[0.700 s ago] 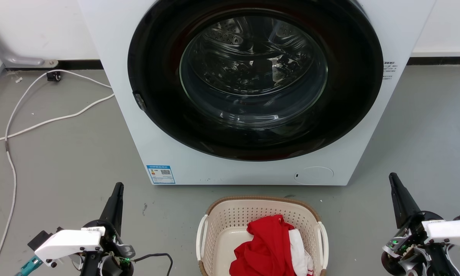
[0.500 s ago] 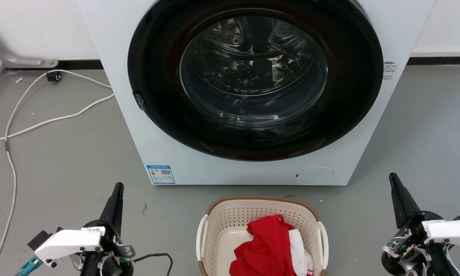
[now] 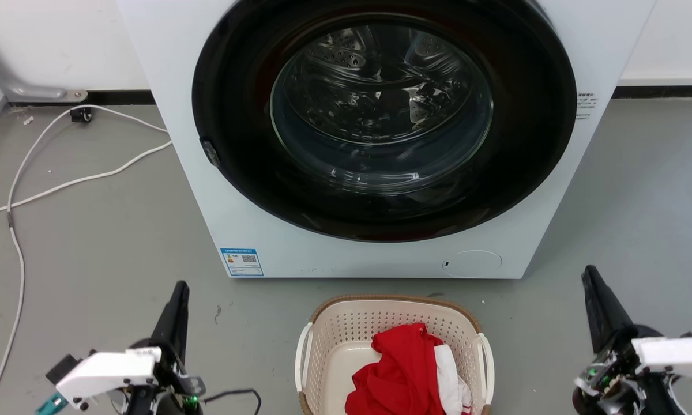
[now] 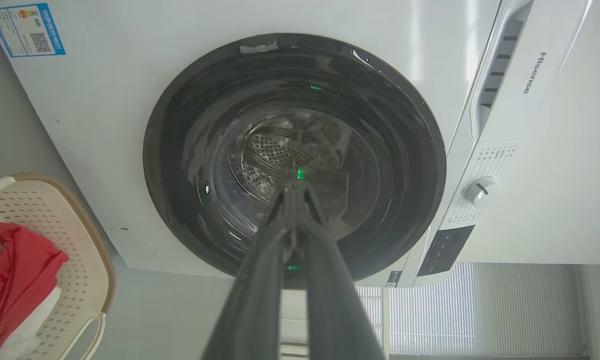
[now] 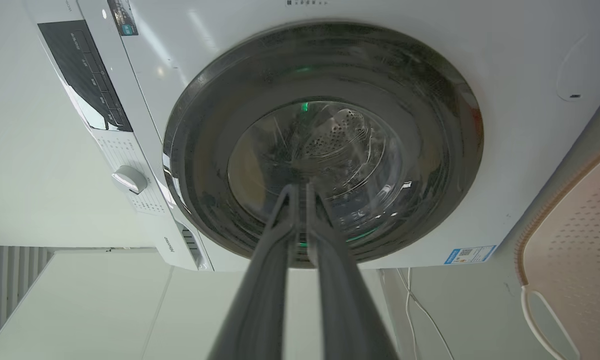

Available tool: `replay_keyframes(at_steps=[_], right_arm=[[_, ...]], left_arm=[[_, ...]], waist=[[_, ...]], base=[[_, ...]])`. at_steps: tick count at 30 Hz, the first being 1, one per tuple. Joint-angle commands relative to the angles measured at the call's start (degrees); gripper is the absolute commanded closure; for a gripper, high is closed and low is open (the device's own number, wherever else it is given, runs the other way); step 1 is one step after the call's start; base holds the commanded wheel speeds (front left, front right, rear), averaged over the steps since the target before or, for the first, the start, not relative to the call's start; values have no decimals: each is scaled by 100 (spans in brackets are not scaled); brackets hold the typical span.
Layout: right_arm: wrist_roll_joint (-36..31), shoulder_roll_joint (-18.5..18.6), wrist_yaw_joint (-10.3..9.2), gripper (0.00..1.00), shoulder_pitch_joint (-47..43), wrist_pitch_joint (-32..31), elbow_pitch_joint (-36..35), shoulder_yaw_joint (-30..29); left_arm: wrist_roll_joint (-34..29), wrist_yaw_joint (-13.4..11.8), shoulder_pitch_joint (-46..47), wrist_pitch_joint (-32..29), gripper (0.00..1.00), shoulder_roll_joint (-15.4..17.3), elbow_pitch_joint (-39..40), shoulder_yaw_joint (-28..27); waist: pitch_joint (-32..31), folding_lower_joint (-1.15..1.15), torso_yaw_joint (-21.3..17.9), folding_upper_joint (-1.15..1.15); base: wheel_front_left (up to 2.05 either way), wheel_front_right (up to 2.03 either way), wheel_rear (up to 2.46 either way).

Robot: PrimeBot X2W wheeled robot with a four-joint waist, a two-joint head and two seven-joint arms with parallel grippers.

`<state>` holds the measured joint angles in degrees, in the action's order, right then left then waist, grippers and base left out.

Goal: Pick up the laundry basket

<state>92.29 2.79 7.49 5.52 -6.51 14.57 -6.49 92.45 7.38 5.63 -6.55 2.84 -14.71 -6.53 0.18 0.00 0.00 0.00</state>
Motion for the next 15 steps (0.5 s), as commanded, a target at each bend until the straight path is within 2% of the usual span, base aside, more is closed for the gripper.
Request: replay_keyframes(at_steps=[1,9,15], right_arm=[[0,0,0,0,2,0,-3,0],[-134,13,0,0,-108,221,-104,79],[-657,62,0,0,-161,395,-177,112]], left_arm=[[0,0,2,0,0,0,0,1],[-128,1,35,230,0,-1,30,319],[-693,3,63,397,0,0,105,482]], waist=[[0,0,0,0],[-11,0,4,0],[-22,0,10,0]], base=[[0,0,0],[0,0,0],[0,0,0]])
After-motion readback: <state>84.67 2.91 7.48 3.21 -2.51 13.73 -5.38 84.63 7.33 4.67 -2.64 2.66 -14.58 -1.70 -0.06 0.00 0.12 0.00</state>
